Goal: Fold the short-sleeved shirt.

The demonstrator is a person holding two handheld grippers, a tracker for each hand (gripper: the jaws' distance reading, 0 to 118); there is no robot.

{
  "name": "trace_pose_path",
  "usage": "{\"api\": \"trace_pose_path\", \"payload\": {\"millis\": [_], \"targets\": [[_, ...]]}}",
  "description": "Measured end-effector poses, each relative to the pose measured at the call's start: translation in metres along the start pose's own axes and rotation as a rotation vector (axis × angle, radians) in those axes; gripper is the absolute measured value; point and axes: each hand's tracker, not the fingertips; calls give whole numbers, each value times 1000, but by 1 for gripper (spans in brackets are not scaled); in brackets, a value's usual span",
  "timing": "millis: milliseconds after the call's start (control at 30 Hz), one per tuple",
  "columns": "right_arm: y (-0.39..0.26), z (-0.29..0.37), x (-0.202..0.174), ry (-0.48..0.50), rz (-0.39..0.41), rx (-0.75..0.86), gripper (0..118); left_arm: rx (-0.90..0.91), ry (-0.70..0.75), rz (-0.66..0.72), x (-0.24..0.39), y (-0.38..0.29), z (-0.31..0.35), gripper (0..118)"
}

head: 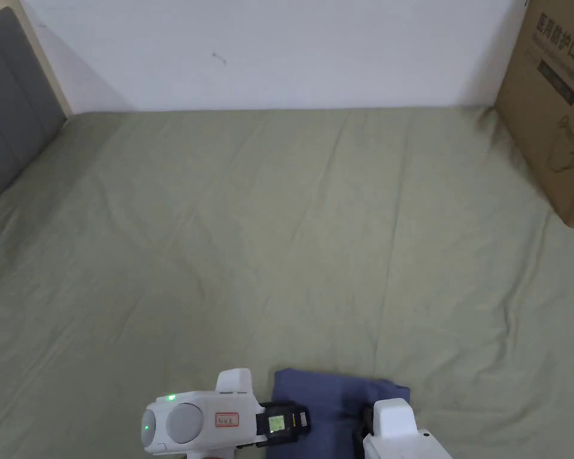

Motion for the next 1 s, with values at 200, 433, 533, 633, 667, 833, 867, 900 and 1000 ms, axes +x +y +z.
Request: {"api": "trace_pose_path", "payload": {"millis": [200, 433, 533, 633, 667, 833, 867, 900, 1000], "targets": [[6, 2, 4, 14, -15, -17, 0, -19, -39, 17, 3, 8, 6, 27], [42, 35, 3, 9, 1, 100, 0, 12, 1, -90, 13, 30, 47, 23], [62, 50, 4, 0, 11, 174, 0, 32, 85, -128, -19, 51, 77, 23], [82, 61, 3, -9, 6, 231, 0, 55, 178, -108, -62, 71, 118, 23], [88, 64, 2, -13, 5, 247, 0, 65, 210, -94, -83, 79, 132, 23], [113, 70, -6, -29, 4, 301, 0, 118, 396, -84, -159, 111, 201, 23], [118, 70, -8, -32, 2, 310, 0, 119, 426, -62, -176, 118, 213, 23], [123, 69, -10, -30, 2, 315, 0, 125, 457, -44, -194, 124, 227, 23], [135, 63, -17, -32, 13, 332, 0, 129, 549, 10, -235, 138, 262, 23]]}}
